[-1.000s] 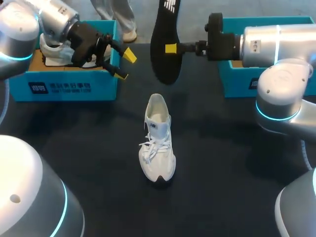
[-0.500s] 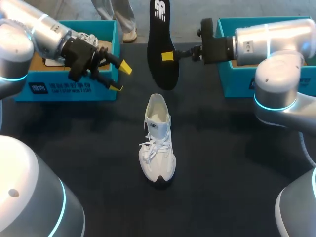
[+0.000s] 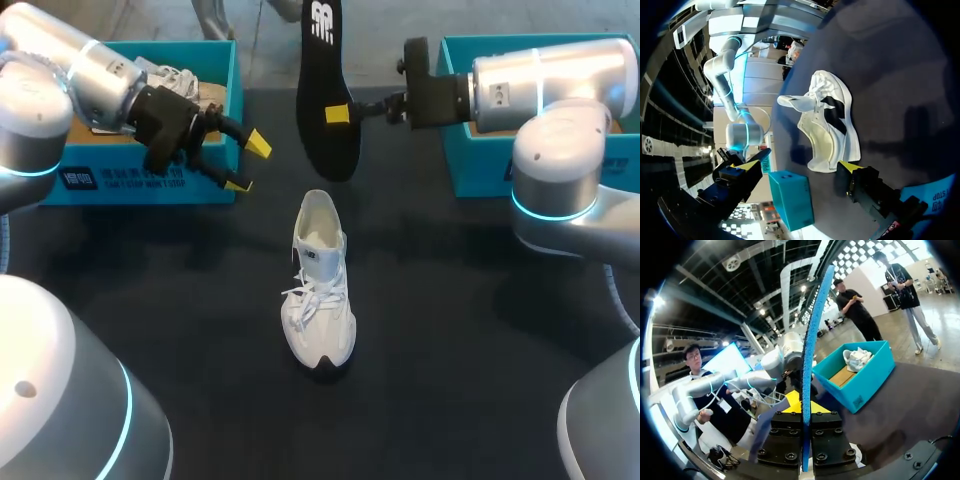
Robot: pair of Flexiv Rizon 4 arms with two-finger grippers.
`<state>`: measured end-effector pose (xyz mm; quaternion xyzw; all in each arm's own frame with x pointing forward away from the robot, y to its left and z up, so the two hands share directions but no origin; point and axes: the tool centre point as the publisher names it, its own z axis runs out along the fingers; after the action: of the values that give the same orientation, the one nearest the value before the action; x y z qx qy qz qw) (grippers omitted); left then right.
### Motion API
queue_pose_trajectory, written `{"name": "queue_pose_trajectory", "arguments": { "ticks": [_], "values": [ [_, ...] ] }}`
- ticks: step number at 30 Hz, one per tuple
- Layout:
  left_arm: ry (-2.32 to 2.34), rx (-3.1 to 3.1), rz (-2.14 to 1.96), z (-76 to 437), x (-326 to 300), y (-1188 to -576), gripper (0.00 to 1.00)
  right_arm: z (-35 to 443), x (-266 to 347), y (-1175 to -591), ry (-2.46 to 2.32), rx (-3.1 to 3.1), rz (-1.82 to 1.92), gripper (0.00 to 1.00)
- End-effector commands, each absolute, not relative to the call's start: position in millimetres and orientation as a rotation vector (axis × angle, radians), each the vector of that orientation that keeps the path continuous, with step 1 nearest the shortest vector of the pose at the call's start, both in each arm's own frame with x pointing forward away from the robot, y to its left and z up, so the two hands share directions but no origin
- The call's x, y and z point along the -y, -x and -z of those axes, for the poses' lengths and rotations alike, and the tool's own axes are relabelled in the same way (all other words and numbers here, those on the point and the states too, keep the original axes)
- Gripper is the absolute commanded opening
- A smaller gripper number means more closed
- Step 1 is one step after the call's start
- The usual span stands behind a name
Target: Take the shoe out of the shoebox, open the shoe tongue, remove and reinsert the insole, then place the shoe into the shoebox
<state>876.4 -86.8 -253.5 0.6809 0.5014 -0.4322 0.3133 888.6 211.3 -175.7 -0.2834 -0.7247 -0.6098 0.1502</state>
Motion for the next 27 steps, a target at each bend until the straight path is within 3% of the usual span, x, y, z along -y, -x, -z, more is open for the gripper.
{"name": "queue_pose_trajectory", "arguments": {
  "ticks": [1, 27],
  "values": [
    [-1.806, -1.325, 1.157, 254.2, 87.9, -877.6, 1.00, 178.8, -211.0, -890.2, 0.807, 2.095, 1.754, 0.00],
    [-1.735, -1.400, 1.194, 271.7, 77.1, -873.5, 1.00, 243.9, -235.5, -890.2, 0.638, 2.030, 1.820, 0.00]
  ]
}}
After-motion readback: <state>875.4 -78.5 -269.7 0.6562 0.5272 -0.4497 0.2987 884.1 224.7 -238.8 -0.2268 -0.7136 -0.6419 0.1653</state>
